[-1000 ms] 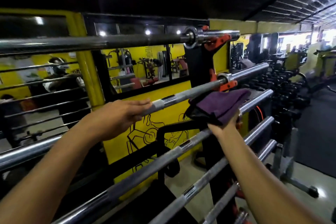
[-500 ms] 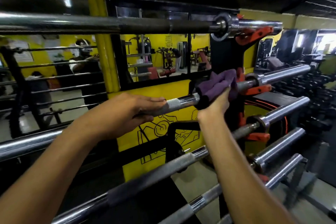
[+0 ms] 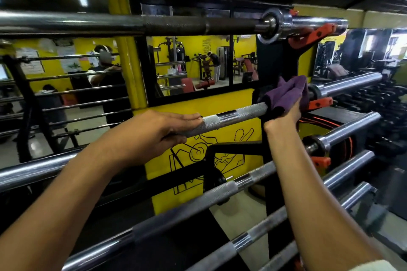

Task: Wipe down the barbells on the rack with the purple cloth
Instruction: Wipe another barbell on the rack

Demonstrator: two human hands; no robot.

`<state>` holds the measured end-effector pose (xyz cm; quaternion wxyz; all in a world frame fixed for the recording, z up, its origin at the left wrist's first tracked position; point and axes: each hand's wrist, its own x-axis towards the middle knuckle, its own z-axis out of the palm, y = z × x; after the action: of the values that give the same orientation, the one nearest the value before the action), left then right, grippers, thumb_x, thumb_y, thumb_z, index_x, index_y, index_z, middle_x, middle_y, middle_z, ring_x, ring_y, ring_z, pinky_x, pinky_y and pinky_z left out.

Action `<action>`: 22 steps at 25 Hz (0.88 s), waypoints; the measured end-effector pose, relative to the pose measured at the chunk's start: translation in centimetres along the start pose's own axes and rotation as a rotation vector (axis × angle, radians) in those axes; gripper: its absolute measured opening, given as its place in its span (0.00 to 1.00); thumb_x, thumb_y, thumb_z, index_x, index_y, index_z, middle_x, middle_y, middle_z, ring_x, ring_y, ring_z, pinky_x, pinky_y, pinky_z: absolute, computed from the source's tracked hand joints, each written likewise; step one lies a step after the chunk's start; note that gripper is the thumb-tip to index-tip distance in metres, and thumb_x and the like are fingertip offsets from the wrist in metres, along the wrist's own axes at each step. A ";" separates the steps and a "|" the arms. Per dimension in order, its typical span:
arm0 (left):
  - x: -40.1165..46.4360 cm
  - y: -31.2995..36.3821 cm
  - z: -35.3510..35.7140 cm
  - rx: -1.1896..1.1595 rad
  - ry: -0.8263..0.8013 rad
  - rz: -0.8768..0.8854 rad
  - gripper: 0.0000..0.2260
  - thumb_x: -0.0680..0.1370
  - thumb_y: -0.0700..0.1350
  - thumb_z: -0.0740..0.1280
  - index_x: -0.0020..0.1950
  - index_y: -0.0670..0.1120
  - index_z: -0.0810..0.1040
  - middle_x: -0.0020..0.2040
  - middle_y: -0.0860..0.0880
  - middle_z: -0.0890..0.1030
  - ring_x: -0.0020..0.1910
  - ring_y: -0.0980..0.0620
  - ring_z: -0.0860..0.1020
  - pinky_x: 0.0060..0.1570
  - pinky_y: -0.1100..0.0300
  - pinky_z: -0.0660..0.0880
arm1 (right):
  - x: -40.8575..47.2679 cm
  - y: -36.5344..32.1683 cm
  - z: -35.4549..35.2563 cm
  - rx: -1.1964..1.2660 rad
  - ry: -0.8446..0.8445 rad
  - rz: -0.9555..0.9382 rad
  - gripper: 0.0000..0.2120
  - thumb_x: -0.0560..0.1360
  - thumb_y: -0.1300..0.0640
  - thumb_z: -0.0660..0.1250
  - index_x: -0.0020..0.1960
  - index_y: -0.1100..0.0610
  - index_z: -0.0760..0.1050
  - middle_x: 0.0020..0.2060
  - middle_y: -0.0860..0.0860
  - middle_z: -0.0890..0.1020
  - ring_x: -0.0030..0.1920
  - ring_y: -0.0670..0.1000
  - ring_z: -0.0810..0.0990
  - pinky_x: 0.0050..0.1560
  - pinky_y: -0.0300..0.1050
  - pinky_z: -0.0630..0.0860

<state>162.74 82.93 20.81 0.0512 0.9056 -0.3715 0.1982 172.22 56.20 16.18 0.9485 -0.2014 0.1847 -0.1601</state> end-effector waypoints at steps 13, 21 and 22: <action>0.1 0.4 0.1 0.024 0.017 -0.021 0.26 0.79 0.46 0.70 0.74 0.61 0.68 0.72 0.69 0.65 0.70 0.63 0.68 0.68 0.60 0.68 | 4.6 -3.5 0.0 -0.225 -0.137 -0.262 0.23 0.81 0.40 0.62 0.66 0.55 0.75 0.55 0.54 0.86 0.50 0.52 0.86 0.52 0.49 0.84; 0.1 0.9 -0.2 0.012 0.003 -0.064 0.25 0.79 0.46 0.70 0.73 0.63 0.68 0.70 0.70 0.65 0.70 0.62 0.68 0.70 0.56 0.69 | -6.3 1.8 -4.4 -0.790 -0.425 -0.159 0.25 0.79 0.35 0.62 0.57 0.57 0.78 0.45 0.55 0.86 0.39 0.51 0.87 0.32 0.45 0.82; 0.0 1.0 -0.2 0.031 -0.001 -0.064 0.26 0.79 0.46 0.69 0.74 0.63 0.67 0.71 0.70 0.64 0.71 0.61 0.68 0.70 0.57 0.68 | -7.1 1.0 -5.4 -0.906 -0.443 -0.290 0.21 0.81 0.39 0.62 0.56 0.56 0.78 0.43 0.52 0.85 0.39 0.46 0.86 0.33 0.38 0.79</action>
<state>161.96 82.23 20.98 0.0433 0.9177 -0.3394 0.2017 163.99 57.96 13.20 0.7507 -0.6440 0.0006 -0.1474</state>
